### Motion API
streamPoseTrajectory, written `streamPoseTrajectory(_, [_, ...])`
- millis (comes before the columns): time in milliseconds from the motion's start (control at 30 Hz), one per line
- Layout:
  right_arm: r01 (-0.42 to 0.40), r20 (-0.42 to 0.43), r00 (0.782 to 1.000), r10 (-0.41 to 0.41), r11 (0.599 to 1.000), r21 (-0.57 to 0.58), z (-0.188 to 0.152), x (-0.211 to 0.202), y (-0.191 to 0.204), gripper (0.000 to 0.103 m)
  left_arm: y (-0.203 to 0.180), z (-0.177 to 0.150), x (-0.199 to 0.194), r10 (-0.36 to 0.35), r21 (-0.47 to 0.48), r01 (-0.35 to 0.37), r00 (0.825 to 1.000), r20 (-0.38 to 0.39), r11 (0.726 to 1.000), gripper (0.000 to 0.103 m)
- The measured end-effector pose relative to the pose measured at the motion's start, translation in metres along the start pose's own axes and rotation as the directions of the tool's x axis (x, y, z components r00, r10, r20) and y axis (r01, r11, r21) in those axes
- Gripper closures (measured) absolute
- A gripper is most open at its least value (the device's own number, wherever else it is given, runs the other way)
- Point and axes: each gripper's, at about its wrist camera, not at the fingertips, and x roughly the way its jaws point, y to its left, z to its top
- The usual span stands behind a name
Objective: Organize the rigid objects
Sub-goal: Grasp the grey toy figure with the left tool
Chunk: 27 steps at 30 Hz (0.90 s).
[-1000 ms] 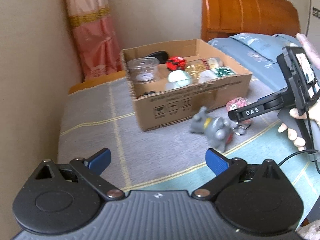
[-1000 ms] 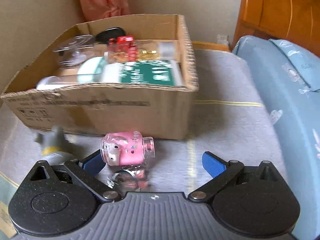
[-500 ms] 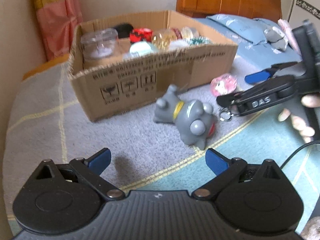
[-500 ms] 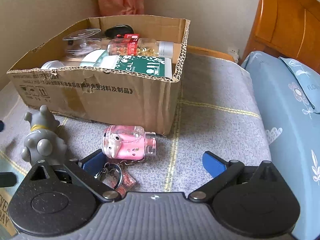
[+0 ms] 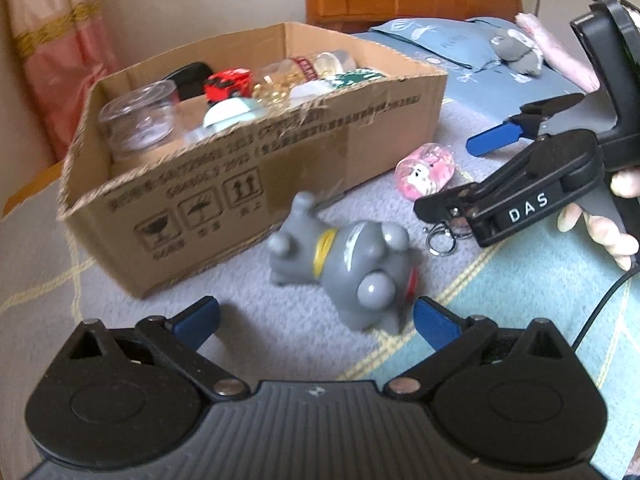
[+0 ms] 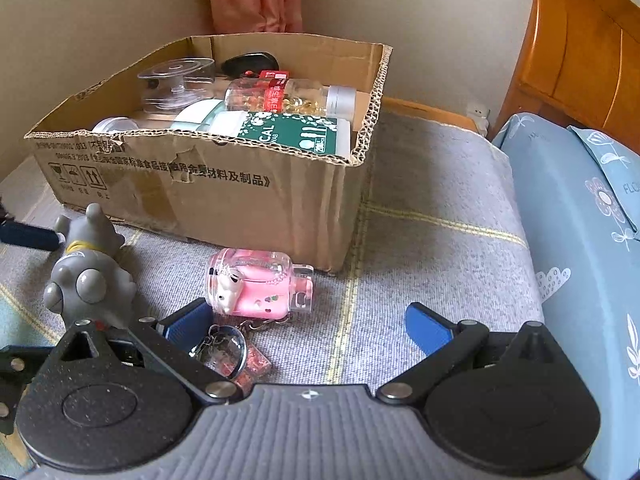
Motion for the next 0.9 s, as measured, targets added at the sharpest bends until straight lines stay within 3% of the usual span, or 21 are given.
streamPoseTrajectory(500, [-0.006,-0.003,1.000,0.006,1.000,-0.007,0.001,0.001,-0.001,0.000,-0.008,0.009,0.002,-0.081,0.233,0.073,0.996,0.026,0.970,0.003])
streamPoseTrajectory(600, [-0.006,-0.001,1.000,0.006,1.000,-0.006,0.001,0.001,-0.001,0.000,-0.006,0.011,0.003,-0.120,0.226,0.111,0.992,0.026,0.968,0.015])
streamPoseTrajectory(667, [-0.005,0.000,1.000,0.005,1.000,-0.006,0.001,0.001,-0.001,0.000,-0.005,0.013,0.002,-0.133,0.201,0.126,0.991,0.020,0.971,0.028])
streamPoseTrajectory(800, [-0.004,0.003,1.000,0.004,1.000,-0.005,0.000,0.001,0.000,0.000,0.000,0.015,0.002,-0.111,0.132,0.110,0.994,-0.005,0.985,0.030])
streamPoseTrajectory(900, [-0.001,0.003,1.000,0.001,1.000,-0.001,0.000,0.000,0.000,0.000,0.000,0.008,-0.005,-0.049,0.086,0.050,0.999,-0.012,0.995,0.030])
